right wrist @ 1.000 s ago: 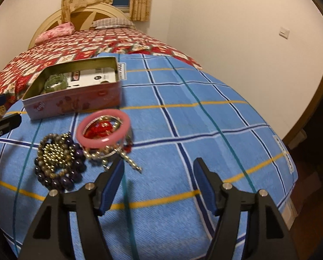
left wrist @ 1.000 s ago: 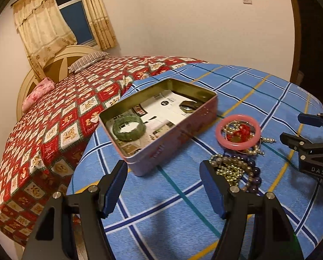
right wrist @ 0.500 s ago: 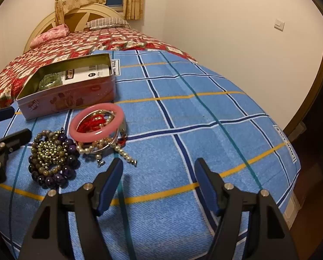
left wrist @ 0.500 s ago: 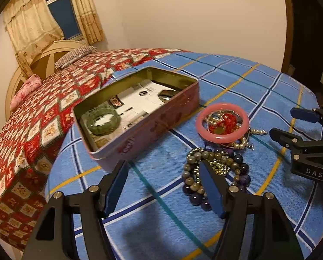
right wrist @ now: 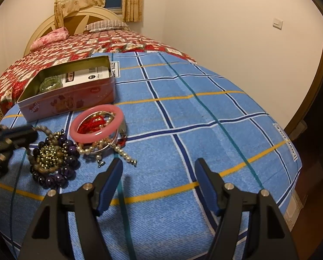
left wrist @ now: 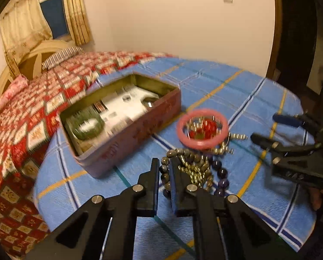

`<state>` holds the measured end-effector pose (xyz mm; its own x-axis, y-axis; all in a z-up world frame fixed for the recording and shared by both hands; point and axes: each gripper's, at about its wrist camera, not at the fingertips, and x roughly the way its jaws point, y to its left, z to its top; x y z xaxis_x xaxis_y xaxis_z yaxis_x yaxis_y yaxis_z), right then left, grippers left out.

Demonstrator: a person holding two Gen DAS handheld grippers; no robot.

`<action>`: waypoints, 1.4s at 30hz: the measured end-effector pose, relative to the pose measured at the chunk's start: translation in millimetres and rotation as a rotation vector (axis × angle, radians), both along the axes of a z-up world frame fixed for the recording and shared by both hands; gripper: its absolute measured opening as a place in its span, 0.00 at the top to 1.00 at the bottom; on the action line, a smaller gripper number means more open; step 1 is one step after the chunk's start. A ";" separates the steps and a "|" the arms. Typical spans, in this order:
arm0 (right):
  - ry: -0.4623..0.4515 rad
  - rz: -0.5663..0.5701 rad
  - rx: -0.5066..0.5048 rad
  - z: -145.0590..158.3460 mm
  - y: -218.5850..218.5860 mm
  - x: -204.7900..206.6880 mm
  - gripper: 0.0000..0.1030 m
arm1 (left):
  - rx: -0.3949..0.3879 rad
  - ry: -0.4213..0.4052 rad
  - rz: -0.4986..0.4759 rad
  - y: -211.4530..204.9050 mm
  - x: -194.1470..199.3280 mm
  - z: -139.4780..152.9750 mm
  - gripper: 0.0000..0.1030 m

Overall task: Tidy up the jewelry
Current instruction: 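Grasp the dark bead bracelet with the left gripper, then grasp the pink bangle with the right gripper while the left holds the bead bracelet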

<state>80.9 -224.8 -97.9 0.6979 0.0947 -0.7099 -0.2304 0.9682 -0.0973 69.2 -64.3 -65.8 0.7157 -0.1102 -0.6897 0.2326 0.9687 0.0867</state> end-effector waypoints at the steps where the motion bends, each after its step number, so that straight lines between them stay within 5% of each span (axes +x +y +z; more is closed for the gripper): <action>1: 0.001 0.000 -0.002 -0.1 0.9 1.0 0.31 | -0.003 -0.019 0.000 2.0 -2.1 6.4 0.92; 7: -0.010 -0.008 0.023 4.1 2.0 5.0 0.31 | 0.057 -0.113 0.051 12.7 -4.1 27.2 0.92; 15: -0.001 0.025 0.119 19.1 21.4 31.4 0.33 | 0.085 -0.095 0.086 20.4 14.4 11.3 0.92; 20: 0.072 0.040 0.131 10.8 37.5 62.3 0.62 | 0.091 -0.090 0.099 22.3 25.9 4.7 0.92; 25: 0.160 0.036 0.133 -5.1 40.4 78.9 0.66 | 0.083 -0.093 0.094 22.4 24.3 4.1 0.92; 28: 0.185 0.067 0.146 -8.3 42.0 77.0 0.81 | 0.084 -0.095 0.099 22.8 24.5 2.8 0.92; 42: 0.031 0.099 0.137 24.9 47.2 45.2 0.87 | 0.049 -0.115 0.121 33.9 17.4 19.9 0.92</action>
<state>126.1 -177.6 -73.0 0.6585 0.2593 -0.7065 -0.3257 0.9445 0.0431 86.6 -30.4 -45.9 0.7962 0.0133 -0.6049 0.1001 0.9831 0.1535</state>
